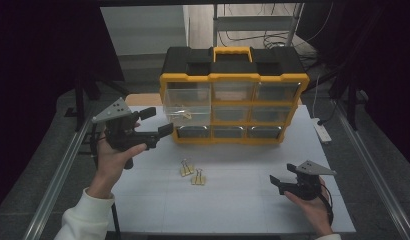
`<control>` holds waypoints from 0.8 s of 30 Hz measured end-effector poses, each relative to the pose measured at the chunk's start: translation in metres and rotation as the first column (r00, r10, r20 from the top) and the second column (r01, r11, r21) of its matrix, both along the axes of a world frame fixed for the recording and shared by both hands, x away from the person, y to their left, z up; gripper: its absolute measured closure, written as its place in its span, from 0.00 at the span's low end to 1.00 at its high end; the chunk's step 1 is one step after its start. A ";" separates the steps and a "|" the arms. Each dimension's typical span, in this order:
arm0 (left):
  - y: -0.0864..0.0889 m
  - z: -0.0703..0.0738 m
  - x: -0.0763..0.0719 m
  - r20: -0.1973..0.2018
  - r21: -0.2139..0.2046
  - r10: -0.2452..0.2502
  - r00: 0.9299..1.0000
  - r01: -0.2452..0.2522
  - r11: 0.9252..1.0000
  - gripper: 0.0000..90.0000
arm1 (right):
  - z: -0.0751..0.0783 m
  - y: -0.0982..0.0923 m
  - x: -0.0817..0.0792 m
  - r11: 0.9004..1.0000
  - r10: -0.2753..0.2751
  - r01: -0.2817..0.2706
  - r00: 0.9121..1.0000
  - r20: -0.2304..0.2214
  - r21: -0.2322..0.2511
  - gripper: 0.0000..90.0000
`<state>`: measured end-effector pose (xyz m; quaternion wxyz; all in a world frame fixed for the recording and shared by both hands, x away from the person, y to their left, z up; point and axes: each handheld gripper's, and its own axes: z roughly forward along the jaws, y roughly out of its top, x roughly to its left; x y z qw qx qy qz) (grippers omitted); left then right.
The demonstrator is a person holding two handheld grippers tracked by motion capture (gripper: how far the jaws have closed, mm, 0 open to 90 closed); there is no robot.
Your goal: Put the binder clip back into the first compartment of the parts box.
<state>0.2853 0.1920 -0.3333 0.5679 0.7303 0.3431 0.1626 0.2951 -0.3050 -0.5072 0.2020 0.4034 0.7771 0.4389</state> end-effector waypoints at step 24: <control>-0.012 -0.090 0.009 -0.205 0.081 -0.006 0.979 0.023 0.996 0.20 | -0.001 0.001 0.001 1.000 0.006 -0.006 1.000 -0.008 -0.003 0.20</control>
